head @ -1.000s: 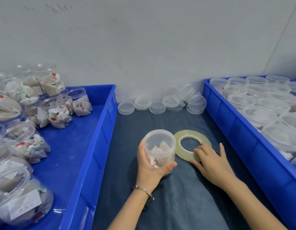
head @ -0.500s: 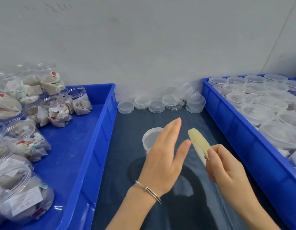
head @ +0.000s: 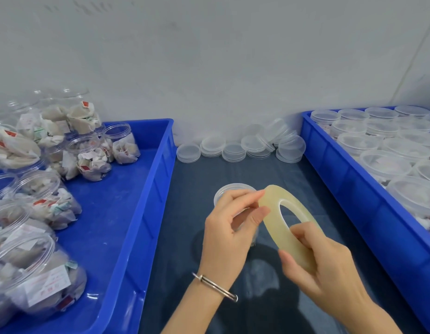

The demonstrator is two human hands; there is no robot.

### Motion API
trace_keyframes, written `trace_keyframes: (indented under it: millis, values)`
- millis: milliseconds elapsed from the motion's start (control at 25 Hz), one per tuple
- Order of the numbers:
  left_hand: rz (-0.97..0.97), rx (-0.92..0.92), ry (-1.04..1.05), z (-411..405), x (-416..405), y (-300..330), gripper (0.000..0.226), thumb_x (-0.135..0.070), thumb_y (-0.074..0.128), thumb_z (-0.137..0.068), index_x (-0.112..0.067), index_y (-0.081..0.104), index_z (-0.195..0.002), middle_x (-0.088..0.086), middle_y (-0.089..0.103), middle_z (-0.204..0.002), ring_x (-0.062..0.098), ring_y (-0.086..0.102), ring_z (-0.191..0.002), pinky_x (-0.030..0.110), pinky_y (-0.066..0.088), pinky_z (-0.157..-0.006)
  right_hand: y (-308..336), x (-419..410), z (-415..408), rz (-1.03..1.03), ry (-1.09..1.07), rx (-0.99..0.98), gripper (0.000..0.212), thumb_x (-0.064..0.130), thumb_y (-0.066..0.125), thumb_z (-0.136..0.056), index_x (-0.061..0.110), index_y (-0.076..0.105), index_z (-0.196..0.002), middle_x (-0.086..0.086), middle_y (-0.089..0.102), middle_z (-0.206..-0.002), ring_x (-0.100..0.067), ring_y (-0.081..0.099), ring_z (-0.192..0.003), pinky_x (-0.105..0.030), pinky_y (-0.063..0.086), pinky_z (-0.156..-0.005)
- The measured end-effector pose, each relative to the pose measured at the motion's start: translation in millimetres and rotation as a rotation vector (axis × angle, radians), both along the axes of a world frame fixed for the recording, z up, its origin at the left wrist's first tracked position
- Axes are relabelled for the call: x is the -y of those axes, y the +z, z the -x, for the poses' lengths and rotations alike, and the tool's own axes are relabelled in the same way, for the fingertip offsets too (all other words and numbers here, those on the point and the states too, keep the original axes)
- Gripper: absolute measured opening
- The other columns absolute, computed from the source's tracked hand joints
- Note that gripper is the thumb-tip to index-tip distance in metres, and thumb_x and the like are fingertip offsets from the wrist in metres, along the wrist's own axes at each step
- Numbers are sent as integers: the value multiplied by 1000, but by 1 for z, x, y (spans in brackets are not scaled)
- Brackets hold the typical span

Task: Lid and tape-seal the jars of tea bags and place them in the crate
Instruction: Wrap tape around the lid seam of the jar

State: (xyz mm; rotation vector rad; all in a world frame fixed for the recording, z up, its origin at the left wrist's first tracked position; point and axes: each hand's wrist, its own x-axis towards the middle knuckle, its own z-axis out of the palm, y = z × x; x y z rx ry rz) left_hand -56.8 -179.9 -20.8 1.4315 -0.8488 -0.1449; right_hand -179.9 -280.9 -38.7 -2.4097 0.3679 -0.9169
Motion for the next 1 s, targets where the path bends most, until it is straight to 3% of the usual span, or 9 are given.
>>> trace_keyframes:
  millis: [80, 200, 400, 520, 640, 800, 920, 1000]
  values:
    - [10, -140, -5, -4, -1, 3, 18, -19, 72, -78, -15, 76, -95, -2, 72, -94, 8, 68, -88, 16, 50, -79, -2, -1, -1, 112, -6, 34, 20, 44, 52, -73, 28, 46, -84, 15, 47, -57, -11, 42, -57, -16, 34, -48]
    - [23, -200, 21, -4, -3, 5, 16, -23, 76, -70, -15, 78, -84, -2, 75, -82, 7, 69, -76, 15, 51, -72, -3, 0, -2, 231, -46, 63, 32, 43, 53, -73, 12, 59, -77, 7, 48, -52, -16, 40, -58, -26, 34, -46]
    - [39, -288, 13, -3, -6, 6, 15, -27, 77, -61, -16, 77, -71, 0, 74, -73, 8, 68, -69, 15, 51, -66, -3, 3, -1, 297, -18, 110, 28, 48, 50, -84, 21, 46, -84, 4, 48, -51, -14, 41, -45, -27, 33, -46]
    - [-22, -370, -67, -3, -7, 8, 5, -15, 76, -73, -16, 74, -69, 1, 71, -68, 10, 64, -60, 15, 50, -60, -1, 9, 1, 330, 42, 116, 42, 55, 36, -93, 17, 49, -83, 3, 45, -48, -17, 40, -41, -18, 27, -49]
    - [-109, -293, -122, -2, -7, 11, 14, -11, 63, -88, -13, 67, -75, -1, 61, -64, 10, 52, -56, 13, 44, -54, 2, 12, 3, 308, 48, 79, 47, 54, 39, -92, 13, 59, -79, 5, 44, -49, -13, 37, -42, -15, 24, -50]
    - [-135, -80, -156, 1, -9, 15, 10, -26, 57, -89, -22, 60, -80, -13, 62, -75, 9, 55, -66, 20, 46, -65, 4, 16, 5, 90, -2, 53, 24, 44, 53, -76, 21, 54, -82, 26, 42, -62, -6, 36, -49, -10, 28, -46]
    - [-22, -189, -248, 3, -13, 10, 17, -27, 53, -91, -11, 57, -89, -2, 66, -92, 17, 64, -87, 29, 52, -84, 4, 13, 6, 83, 27, 17, 30, 43, 53, -76, 13, 57, -77, 25, 38, -60, -5, 34, -48, -8, 27, -46]
    - [40, -272, -302, 4, -15, 8, 24, -29, 63, -86, -8, 53, -93, 11, 65, -94, 23, 64, -90, 38, 53, -88, 5, 11, 8, 84, 25, 2, 27, 43, 53, -75, 16, 55, -78, 22, 37, -57, -4, 32, -48, -8, 26, -46]
